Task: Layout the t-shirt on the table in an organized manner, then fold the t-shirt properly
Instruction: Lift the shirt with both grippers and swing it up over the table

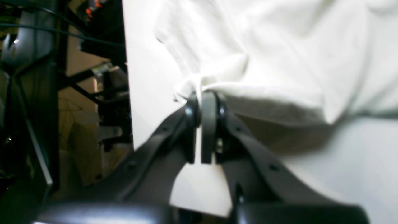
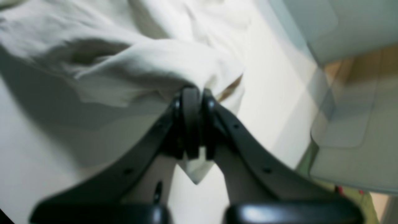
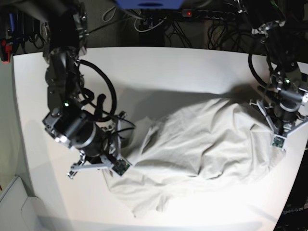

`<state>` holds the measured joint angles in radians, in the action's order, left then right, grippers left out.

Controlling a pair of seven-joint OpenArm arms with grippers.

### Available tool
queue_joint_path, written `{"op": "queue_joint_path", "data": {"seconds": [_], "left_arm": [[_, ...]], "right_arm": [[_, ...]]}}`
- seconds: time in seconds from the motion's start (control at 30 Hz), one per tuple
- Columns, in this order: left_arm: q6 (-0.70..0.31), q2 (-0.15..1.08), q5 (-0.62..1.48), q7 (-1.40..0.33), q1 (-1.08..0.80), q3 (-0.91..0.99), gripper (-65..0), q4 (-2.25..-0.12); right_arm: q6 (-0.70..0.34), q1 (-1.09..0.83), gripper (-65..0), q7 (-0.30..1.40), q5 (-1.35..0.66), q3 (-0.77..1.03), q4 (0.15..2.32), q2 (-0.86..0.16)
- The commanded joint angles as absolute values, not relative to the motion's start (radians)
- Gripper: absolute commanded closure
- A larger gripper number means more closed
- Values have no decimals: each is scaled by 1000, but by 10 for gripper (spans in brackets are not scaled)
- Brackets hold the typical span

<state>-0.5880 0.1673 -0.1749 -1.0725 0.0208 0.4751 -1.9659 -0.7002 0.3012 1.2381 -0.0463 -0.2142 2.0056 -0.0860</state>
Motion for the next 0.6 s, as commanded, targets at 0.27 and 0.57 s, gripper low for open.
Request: {"op": "queue_joint_path", "data": {"seconds": [0.27,0.57], "left_arm": [[-582,182,-177,-1049,262,429,0,-1928],[-573,133,-177,-1032,611,219,0,-1727]], "right_arm": [[-698,383,0,1218,-44,-45,2015,-110],[-698,651,0,1214,-44,56,1933,-226]]}}
